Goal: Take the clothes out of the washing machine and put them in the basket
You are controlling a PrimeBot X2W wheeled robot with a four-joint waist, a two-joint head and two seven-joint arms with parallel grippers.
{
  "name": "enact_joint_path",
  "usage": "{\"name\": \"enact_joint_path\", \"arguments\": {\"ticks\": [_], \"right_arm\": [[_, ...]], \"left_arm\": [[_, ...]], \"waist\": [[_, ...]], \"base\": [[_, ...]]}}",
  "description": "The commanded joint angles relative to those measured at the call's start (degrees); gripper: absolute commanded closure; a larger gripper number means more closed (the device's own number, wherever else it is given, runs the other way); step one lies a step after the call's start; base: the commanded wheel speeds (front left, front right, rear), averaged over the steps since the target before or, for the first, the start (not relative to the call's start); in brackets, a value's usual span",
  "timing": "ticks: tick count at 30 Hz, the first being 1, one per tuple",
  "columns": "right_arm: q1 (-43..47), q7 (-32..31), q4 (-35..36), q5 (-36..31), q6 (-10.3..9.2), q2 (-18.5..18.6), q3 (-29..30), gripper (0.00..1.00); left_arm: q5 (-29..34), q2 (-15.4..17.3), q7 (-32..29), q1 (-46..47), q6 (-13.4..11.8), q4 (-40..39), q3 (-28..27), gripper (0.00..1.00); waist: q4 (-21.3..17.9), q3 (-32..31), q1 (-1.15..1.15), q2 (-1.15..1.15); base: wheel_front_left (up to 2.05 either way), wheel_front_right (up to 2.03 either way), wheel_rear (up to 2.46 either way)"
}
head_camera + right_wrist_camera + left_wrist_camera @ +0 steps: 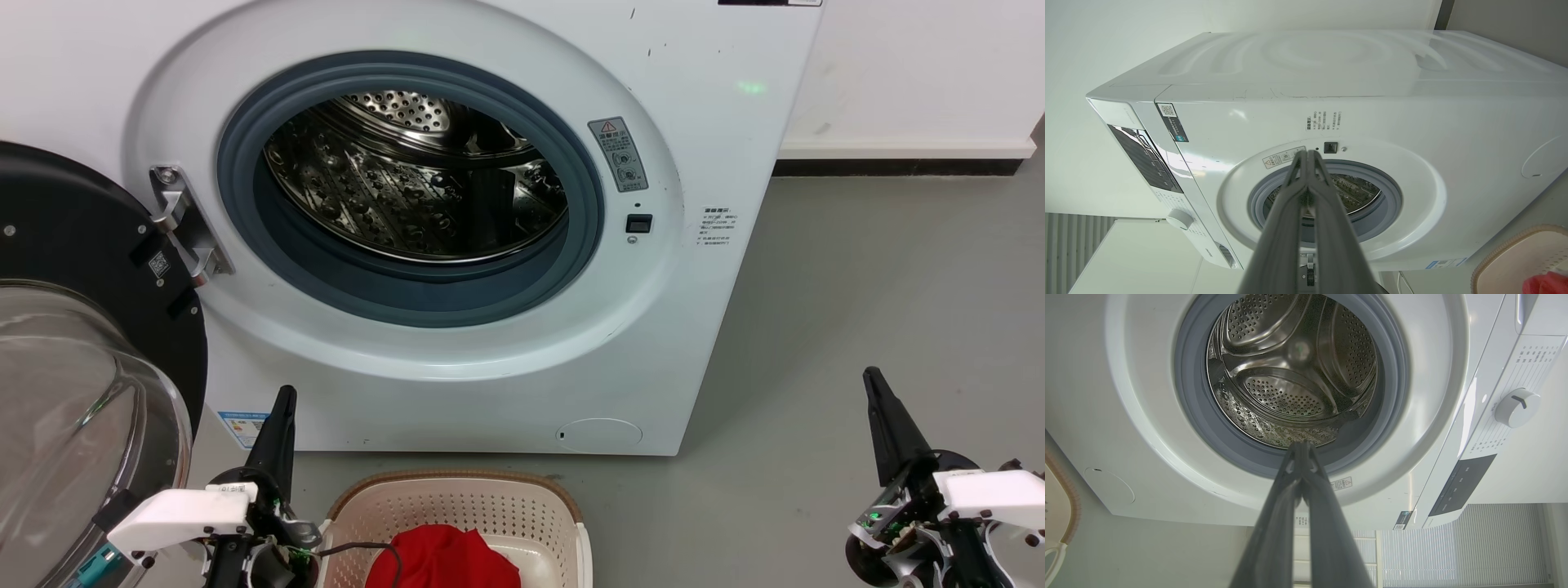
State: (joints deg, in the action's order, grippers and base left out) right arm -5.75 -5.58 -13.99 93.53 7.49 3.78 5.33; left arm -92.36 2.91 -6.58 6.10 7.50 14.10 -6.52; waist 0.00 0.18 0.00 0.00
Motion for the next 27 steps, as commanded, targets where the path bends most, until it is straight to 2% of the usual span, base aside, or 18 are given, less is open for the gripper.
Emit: {"name": "enact_joint_path", "arguments": {"ticks": [1, 27], "right_arm": [[-0.73, -0.09, -0.11, -0.34, 0.0, -0.1, 0.13, 1.0], [-0.7, -0.36, -0.13, -0.63, 0.0, -0.35, 0.46, 1.0]], "left_arm": [[-0.1, -0.08, -0.12, 0.32, 0.13, 0.03, -0.17, 1.0], [-0.11, -0.08, -0.11, 0.31, 0.13, 0.02, -0.17, 1.0]], "waist": [[0.0, 0.0, 0.0, 0.0], [0.0, 0.0, 0.0, 0.0]], "base": [[0.0, 0.0, 0.0], [0.0, 0.0, 0.0]]}}
